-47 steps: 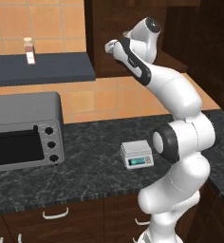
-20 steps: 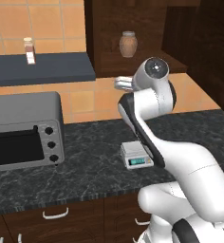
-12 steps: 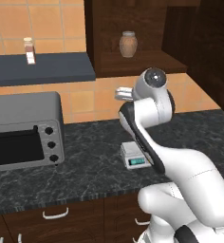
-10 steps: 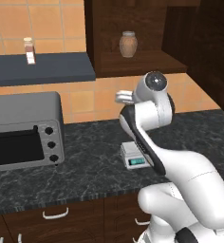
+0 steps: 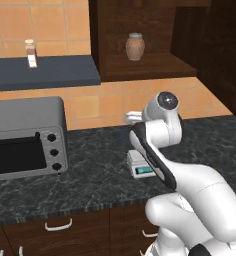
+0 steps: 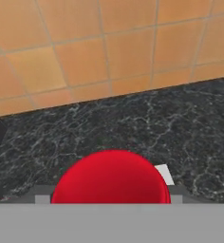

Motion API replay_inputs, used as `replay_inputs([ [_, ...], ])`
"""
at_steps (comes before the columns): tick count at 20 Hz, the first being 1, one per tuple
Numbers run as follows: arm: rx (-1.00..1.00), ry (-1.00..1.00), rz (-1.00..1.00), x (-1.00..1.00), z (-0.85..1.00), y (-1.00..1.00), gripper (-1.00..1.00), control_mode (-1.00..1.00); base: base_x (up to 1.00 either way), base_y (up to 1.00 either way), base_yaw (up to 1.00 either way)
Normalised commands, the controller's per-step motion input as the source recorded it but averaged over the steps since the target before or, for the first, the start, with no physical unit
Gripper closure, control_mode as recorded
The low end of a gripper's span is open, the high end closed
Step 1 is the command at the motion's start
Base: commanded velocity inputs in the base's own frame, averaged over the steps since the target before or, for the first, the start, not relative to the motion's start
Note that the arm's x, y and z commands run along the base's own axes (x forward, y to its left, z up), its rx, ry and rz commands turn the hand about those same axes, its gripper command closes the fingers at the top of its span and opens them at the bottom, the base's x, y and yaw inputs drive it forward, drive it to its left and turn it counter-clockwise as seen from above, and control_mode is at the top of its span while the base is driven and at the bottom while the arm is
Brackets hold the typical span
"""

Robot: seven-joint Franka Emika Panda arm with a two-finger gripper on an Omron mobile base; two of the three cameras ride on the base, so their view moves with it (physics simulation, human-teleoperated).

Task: Pick the jam and place it on the digital scale for weighing, and close the cabinet.

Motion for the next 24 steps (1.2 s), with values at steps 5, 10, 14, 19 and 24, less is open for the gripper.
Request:
replay_inputs([
  [5, -0.02, 0.08, 0.07, 0.01, -0.52, -0.1, 1.0, -1.0, 0.0, 0.0, 0.0],
  [10, 0.0, 0.01, 0.09, 0.01, -0.4, -0.19, 1.0, -1.0, 0.0, 0.0, 0.0],
  [14, 0.0, 0.0, 0.06, 0.0, -0.48, -0.21, 1.0, -1.0, 0.0, 0.0, 0.0],
  [19, -0.01, 0.0, 0.03, 0.05, -0.46, -0.05, 1.0, -1.0, 0.0, 0.0, 0.0],
  [24, 0.0, 0.04, 0.0, 0.03, -0.23, -0.01, 1.0, -1.0, 0.0, 0.0, 0.0],
])
